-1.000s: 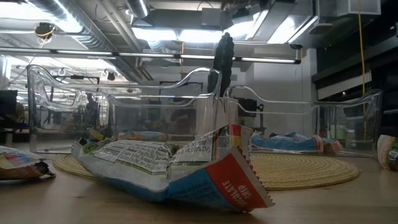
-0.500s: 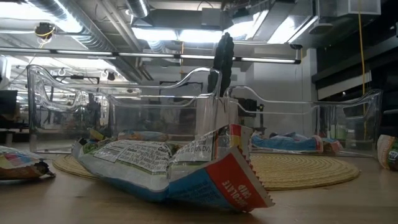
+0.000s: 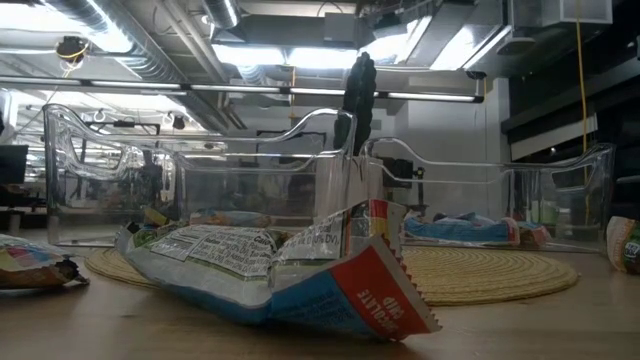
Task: Pick and place Granola Bars by type
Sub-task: Put the left red granola bar into the right bin
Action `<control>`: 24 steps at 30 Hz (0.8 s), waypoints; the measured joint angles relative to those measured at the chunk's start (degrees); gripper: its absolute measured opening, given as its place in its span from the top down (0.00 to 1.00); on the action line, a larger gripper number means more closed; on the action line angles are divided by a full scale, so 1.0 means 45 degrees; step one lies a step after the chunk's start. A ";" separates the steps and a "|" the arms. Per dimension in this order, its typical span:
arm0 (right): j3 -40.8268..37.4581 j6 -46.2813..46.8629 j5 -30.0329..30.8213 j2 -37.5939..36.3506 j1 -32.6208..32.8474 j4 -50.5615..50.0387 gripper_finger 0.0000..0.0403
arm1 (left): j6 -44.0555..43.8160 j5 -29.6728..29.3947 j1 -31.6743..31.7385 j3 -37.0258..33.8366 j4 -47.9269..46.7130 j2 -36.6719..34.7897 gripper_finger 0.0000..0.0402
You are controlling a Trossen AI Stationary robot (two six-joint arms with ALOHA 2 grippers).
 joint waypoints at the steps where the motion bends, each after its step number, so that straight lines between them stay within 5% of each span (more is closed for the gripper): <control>1: 0.0043 -0.0007 -0.0035 0.0036 0.0000 0.0092 0.20 | -0.0004 0.0002 0.0058 0.0000 0.0000 0.0047 0.99; 8: 0.0047 -0.0016 -0.0221 0.0112 -0.0005 0.0158 0.33 | 0.0000 0.0391 0.0364 -0.0005 -0.0039 0.0148 0.99; 21: 0.0050 -0.0060 -0.0548 0.0112 -0.0005 0.0182 0.83 | 0.0000 -0.0056 0.0408 -0.0005 -0.0041 0.0075 0.96; 24: 0.0047 -0.0061 -0.0574 0.0112 -0.0005 0.0182 0.89 | -0.0095 -0.0128 0.0408 -0.0005 -0.0034 0.0071 0.93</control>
